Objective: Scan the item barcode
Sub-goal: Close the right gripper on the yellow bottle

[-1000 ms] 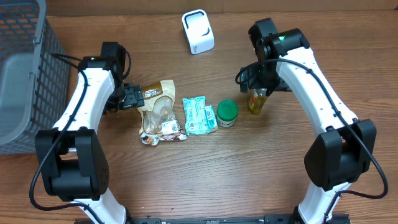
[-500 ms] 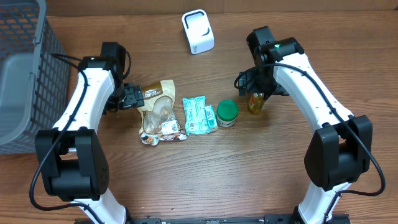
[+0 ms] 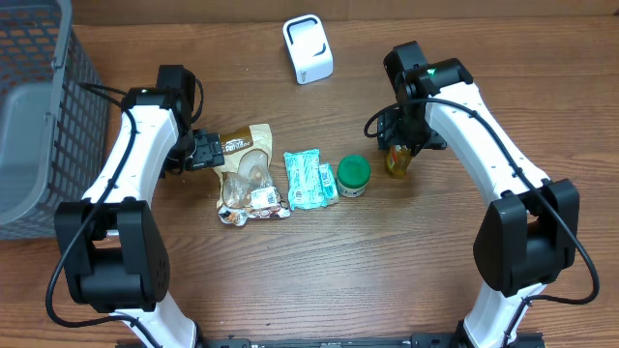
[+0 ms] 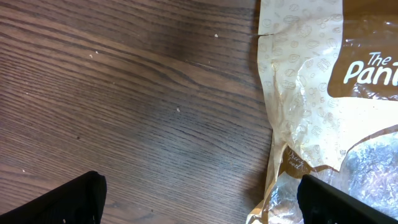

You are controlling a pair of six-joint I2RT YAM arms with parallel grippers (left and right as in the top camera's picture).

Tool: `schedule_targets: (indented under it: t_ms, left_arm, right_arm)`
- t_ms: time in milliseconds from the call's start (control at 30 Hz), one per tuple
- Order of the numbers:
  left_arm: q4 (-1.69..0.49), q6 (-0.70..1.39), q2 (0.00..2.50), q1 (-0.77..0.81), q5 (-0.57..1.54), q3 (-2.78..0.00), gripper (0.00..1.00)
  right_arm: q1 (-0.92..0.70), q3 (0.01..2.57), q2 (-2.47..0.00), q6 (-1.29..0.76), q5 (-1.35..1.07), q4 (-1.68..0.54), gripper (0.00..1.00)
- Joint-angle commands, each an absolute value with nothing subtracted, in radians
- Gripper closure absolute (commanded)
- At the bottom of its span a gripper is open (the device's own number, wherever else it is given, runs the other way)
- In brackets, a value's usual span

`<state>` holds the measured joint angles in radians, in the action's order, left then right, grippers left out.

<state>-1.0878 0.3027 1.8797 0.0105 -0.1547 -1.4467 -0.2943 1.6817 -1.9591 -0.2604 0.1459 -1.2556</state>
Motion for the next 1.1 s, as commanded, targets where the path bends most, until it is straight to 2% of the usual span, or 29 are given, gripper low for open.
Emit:
schedule_targets:
  t_ms: [0, 467, 767, 1067]
  left_arm:
    - [-1.087, 0.284, 1.887, 0.008, -0.165, -1.461, 0.0]
    - [-1.087, 0.284, 1.887, 0.008, -0.164, -1.462, 0.01]
    - [-1.087, 0.284, 1.887, 0.008, -0.164, -1.462, 0.0]
    - [-1.087, 0.284, 1.887, 0.008, -0.164, -1.462, 0.01]
  right_arm:
    - [-0.29, 1.675, -1.964, -0.261, 0.156, -1.255, 0.28]
    - [-0.29, 1.684, -1.964, -0.261, 0.155, -1.25, 0.39]
    - [-0.29, 1.684, -1.964, -0.261, 0.156, -1.251, 0.55]
    - [-0.29, 1.688, -1.964, -0.256, 0.157, -1.247, 0.63]
